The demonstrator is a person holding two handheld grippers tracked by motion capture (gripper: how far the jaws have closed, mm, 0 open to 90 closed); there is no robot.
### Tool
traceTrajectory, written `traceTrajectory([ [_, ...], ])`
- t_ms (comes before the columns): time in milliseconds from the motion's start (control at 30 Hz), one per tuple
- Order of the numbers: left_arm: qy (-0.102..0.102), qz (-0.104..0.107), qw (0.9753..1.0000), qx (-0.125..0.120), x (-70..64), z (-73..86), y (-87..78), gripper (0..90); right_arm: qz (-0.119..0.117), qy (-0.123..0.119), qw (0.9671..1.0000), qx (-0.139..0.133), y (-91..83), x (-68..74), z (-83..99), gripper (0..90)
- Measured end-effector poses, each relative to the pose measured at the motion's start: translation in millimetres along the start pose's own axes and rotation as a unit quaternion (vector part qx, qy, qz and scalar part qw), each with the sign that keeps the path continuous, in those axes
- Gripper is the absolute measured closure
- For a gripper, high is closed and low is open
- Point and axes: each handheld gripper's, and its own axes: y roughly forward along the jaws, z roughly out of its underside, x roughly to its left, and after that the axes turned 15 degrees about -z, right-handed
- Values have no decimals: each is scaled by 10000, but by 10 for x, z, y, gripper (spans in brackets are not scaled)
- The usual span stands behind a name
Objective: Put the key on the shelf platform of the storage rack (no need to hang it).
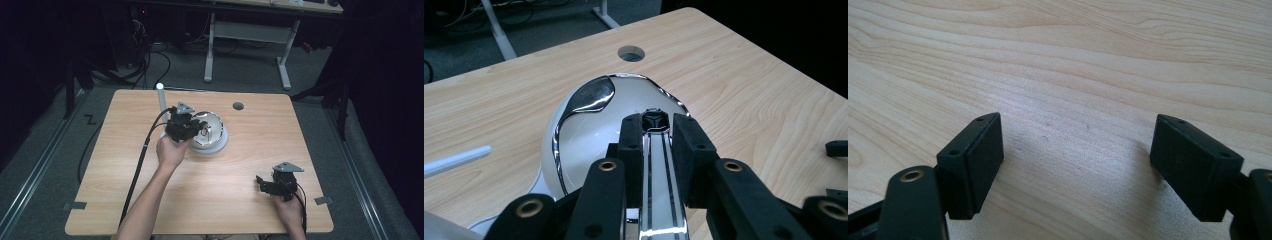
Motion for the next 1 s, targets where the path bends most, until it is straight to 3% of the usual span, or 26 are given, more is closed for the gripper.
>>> traceTrajectory([
  [167, 63, -85, 9999, -27, 8, 47, 93, 756, 0, -3, 10000, 0, 0, 0, 0, 217],
  [533, -74, -189, 9998, -1, 3, 80, 238, 755, 0, -4, 10000, 0, 0, 0, 0, 217],
  [700, -32, -274, 9996, 14, 20, 113, 339, 754, -1, -3, 10000, -1, 0, 0, 0, 217],
  [833, 122, -389, 9992, -40, 42, 181, 420, 753, 0, -3, 10000, 1, 0, 0, 0, 217],
  [1000, 129, -457, 9989, -30, 41, 226, 495, 753, -1, -4, 10000, 0, 0, 0, 0, 217],
])
